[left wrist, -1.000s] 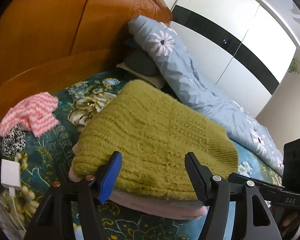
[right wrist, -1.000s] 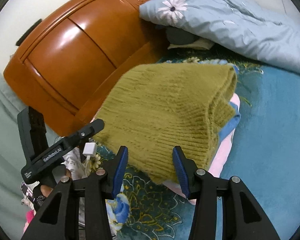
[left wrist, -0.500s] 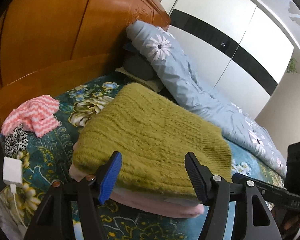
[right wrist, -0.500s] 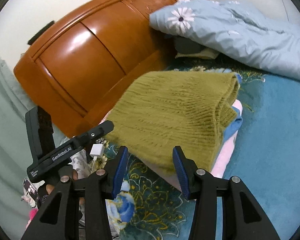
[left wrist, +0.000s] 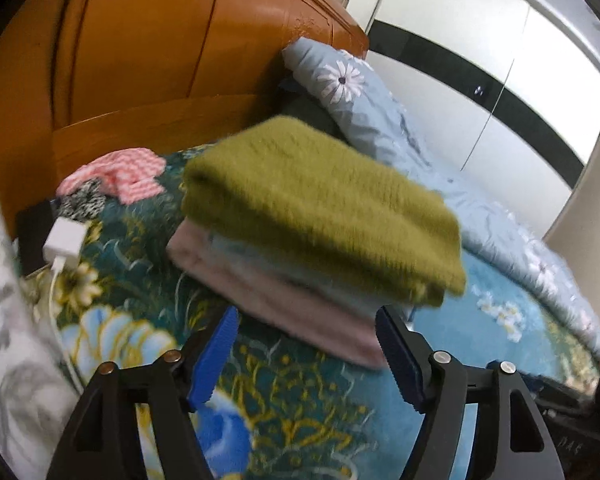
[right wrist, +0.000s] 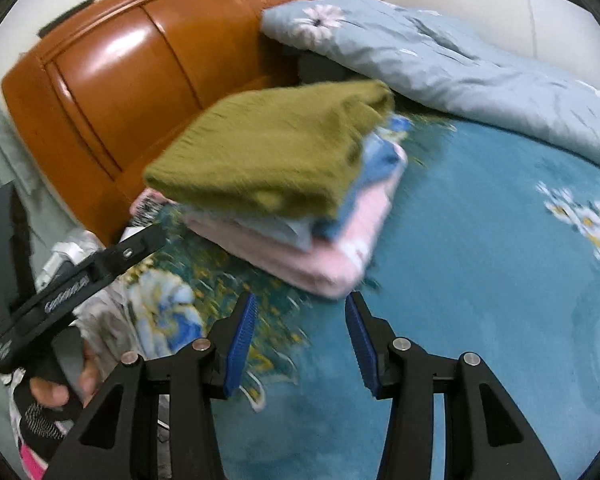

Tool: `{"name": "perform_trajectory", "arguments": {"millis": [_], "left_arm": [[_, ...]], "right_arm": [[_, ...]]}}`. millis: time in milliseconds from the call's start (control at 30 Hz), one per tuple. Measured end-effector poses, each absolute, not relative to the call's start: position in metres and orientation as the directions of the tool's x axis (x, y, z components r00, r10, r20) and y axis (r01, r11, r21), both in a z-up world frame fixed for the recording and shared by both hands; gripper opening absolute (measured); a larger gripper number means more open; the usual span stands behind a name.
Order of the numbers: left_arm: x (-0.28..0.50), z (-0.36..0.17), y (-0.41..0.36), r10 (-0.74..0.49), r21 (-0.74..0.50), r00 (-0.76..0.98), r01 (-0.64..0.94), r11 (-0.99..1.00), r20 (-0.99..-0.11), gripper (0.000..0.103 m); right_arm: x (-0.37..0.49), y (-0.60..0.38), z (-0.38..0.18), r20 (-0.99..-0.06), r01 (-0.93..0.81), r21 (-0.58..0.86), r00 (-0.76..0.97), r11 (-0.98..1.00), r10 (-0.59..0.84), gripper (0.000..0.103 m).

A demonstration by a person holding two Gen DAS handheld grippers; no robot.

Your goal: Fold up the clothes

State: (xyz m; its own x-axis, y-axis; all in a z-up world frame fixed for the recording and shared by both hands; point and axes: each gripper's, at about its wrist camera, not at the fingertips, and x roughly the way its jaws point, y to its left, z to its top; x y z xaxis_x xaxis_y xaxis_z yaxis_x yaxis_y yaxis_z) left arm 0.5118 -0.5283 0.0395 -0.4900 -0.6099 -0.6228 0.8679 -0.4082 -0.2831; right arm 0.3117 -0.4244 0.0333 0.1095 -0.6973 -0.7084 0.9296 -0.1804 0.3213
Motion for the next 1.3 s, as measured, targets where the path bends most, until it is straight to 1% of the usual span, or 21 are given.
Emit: {"name": "perform_trajectory", "arguments": {"millis": [33,100,267,367,433,467,533,567,600,800,833,867,900,933,1133,1300], "left_arm": [[0.511,0.037,-0.520,-0.621,-0.262,-0.478,0.874,-0.410,-0.621,0.077],[0.508,0.032,-0.508,-0.632,-0.228,-0.455,0.883,-0.410,-0.627,0.083],[0.493,0.024,-0.484,-0.635,-0.164,-0.420,0.892,-0.422,-0.649,0.084],[0.486,0.021,-0.473,-0.645,-0.135,-0.402,0.897,-0.422,-0.650,0.084],[0.483,0.020,-0.464,-0.659,-0.105,-0.382,0.902,-0.420,-0.648,0.084],[0.481,0.019,-0.460,-0.667,-0.089,-0.375,0.903,-0.421,-0.643,0.085],[0.479,0.018,-0.452,-0.679,-0.073,-0.368,0.904,-0.422,-0.635,0.089],[0.479,0.017,-0.451,-0.681,-0.074,-0.369,0.904,-0.420,-0.633,0.098],[0.479,0.017,-0.449,-0.684,-0.075,-0.369,0.905,-0.419,-0.630,0.103],[0.478,0.013,-0.445,-0.680,-0.097,-0.371,0.909,-0.406,-0.633,0.103],[0.478,0.011,-0.445,-0.678,-0.095,-0.368,0.910,-0.404,-0.637,0.103],[0.477,0.010,-0.444,-0.678,-0.092,-0.364,0.911,-0.402,-0.638,0.103],[0.477,0.009,-0.443,-0.681,-0.089,-0.361,0.912,-0.400,-0.638,0.103],[0.476,0.008,-0.442,-0.681,-0.088,-0.359,0.913,-0.398,-0.639,0.103],[0.478,0.000,-0.442,-0.661,-0.122,-0.369,0.913,-0.389,-0.654,0.103],[0.479,-0.001,-0.438,-0.678,-0.122,-0.367,0.916,-0.381,-0.637,0.103]], "right_arm": [[0.311,-0.419,0.029,-0.717,0.928,0.315,0.096,-0.198,-0.690,0.050],[0.309,-0.408,0.020,-0.734,0.925,0.301,0.069,-0.232,-0.676,0.057],[0.307,-0.397,0.006,-0.747,0.928,0.267,0.029,-0.261,-0.664,0.058],[0.304,-0.390,0.010,-0.720,0.932,0.247,-0.006,-0.265,-0.694,0.061],[0.303,-0.385,0.012,-0.693,0.936,0.229,-0.037,-0.268,-0.720,0.069],[0.302,-0.382,0.013,-0.680,0.938,0.222,-0.049,-0.268,-0.732,0.071],[0.301,-0.378,0.013,-0.662,0.940,0.208,-0.067,-0.269,-0.747,0.071],[0.301,-0.376,0.011,-0.659,0.942,0.204,-0.068,-0.265,-0.749,0.071],[0.301,-0.376,0.008,-0.665,0.944,0.201,-0.064,-0.261,-0.744,0.072],[0.303,-0.378,-0.002,-0.680,0.959,0.155,-0.071,-0.239,-0.729,0.073],[0.303,-0.377,-0.003,-0.676,0.960,0.149,-0.077,-0.238,-0.733,0.075],[0.302,-0.376,-0.002,-0.670,0.961,0.143,-0.083,-0.238,-0.738,0.078],[0.302,-0.375,-0.002,-0.666,0.961,0.137,-0.089,-0.239,-0.741,0.087],[0.302,-0.375,-0.002,-0.665,0.962,0.133,-0.092,-0.239,-0.741,0.092],[0.305,-0.374,-0.002,-0.662,0.967,0.096,-0.113,-0.234,-0.741,0.093],[0.308,-0.374,-0.003,-0.661,0.971,0.062,-0.133,-0.231,-0.738,0.093]]}}
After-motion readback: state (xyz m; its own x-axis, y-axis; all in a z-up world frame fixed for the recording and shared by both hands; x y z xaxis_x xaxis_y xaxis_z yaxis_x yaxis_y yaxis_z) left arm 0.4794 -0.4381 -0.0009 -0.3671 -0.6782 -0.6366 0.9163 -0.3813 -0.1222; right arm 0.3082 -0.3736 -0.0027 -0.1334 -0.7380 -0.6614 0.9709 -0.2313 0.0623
